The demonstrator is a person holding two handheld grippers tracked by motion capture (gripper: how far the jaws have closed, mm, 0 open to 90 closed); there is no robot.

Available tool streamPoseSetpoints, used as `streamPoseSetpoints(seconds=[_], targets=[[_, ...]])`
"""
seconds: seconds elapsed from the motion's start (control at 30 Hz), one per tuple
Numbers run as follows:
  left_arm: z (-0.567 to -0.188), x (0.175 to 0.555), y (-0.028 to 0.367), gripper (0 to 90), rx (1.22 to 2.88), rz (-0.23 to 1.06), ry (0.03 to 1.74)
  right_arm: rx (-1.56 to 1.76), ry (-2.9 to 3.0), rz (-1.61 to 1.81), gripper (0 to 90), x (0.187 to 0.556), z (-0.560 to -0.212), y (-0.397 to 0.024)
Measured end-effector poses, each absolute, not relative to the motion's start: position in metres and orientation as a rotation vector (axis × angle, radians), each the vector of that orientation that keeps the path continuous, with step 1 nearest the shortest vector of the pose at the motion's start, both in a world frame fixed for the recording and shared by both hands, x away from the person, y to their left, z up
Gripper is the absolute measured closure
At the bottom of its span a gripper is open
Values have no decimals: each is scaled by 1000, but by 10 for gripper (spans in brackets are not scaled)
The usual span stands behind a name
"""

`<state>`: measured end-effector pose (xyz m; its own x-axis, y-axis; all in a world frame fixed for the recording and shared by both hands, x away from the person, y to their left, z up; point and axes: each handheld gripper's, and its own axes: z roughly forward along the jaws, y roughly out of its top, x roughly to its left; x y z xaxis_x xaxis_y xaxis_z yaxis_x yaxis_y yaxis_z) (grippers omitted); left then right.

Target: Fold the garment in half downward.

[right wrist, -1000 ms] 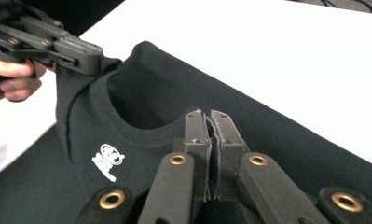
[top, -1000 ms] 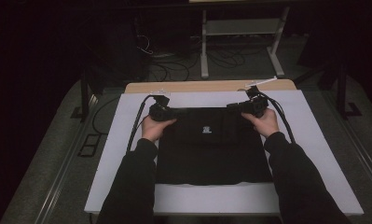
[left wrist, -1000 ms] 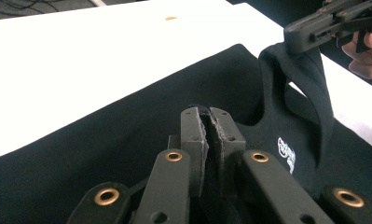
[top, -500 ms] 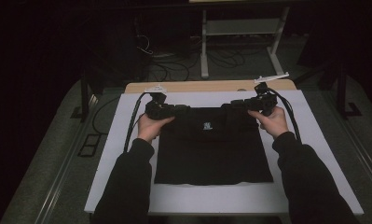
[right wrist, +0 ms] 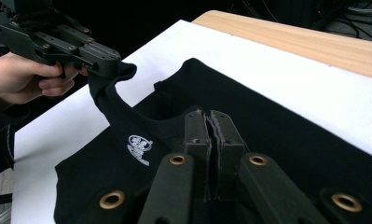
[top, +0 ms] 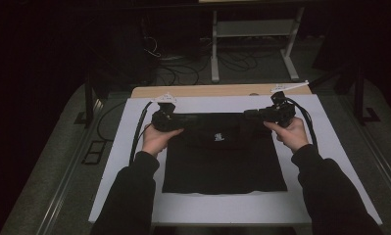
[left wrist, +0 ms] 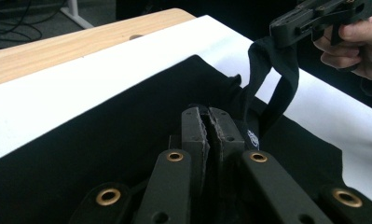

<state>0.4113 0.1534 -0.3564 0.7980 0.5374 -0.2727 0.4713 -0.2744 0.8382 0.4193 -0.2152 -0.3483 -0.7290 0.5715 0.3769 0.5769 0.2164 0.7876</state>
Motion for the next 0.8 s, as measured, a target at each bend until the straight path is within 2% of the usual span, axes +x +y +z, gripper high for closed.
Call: streamPoseSetpoints(seconds=[0.3,0.8], targets=[[-355,403,151,839,1928,85,744,-1124,-2433,-1593,853,410,-355,-218],[-379,381,163,838,1924,31,754,-1056,-2390,-1589,853,393,-373,-219]])
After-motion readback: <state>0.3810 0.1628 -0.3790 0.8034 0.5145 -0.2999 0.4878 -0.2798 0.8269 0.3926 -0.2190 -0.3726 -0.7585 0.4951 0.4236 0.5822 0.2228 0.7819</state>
